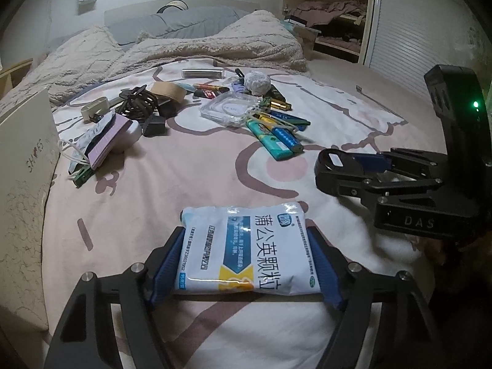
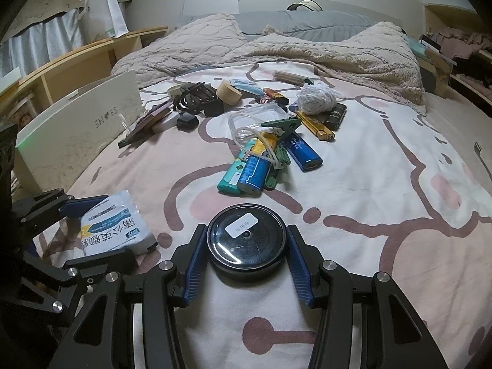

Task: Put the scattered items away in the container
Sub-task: 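Close the left gripper on the white packet and lift it while the right gripper holds the tin, then carry the packet over the white box and open the left gripper while the right gripper carries the tin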

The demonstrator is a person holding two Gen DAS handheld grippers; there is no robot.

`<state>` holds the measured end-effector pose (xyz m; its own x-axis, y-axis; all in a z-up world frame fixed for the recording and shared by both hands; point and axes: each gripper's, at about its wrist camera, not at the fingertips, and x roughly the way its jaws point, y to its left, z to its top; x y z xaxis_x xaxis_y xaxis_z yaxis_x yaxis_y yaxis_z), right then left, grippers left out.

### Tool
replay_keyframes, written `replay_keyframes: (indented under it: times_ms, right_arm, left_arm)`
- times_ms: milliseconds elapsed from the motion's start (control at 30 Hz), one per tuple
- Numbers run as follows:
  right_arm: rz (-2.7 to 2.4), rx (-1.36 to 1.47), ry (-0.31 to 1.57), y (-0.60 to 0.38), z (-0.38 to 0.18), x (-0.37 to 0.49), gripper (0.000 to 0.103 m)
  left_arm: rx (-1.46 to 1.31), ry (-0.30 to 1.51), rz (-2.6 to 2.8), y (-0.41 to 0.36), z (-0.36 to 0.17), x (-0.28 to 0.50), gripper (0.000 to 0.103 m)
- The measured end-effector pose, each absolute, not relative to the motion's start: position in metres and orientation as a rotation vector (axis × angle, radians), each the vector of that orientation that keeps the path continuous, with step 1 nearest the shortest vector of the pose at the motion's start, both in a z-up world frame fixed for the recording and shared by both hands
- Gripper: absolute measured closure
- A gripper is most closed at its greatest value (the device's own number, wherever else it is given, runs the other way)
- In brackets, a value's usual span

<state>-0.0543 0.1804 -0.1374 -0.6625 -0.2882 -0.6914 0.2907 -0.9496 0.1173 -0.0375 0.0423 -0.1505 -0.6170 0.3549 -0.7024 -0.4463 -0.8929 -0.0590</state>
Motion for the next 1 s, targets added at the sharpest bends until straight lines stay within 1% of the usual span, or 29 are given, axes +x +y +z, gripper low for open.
replay_keyframes:
  times_ms: [433,767,1000]
  right_arm:
    - [-2.636,0.980,0.021,0.170,-0.098,-0.049,0.052]
    - [-2.684,0.919,0.025,0.166,-0.071,-0.057,0.052]
    - [-2.706,0.840,0.060,0.155,-0.047,-0.067,0.052]
  left_arm:
    - [-0.910,0.127,2.554,0.036,-0.106,-0.041,0.027]
    - [-0.818,0.104,2.637,0.025,-0.066,-0.061,0.027]
    - [-0.746,0.080,2.692,0.016,-0.039,-0.074,0.027]
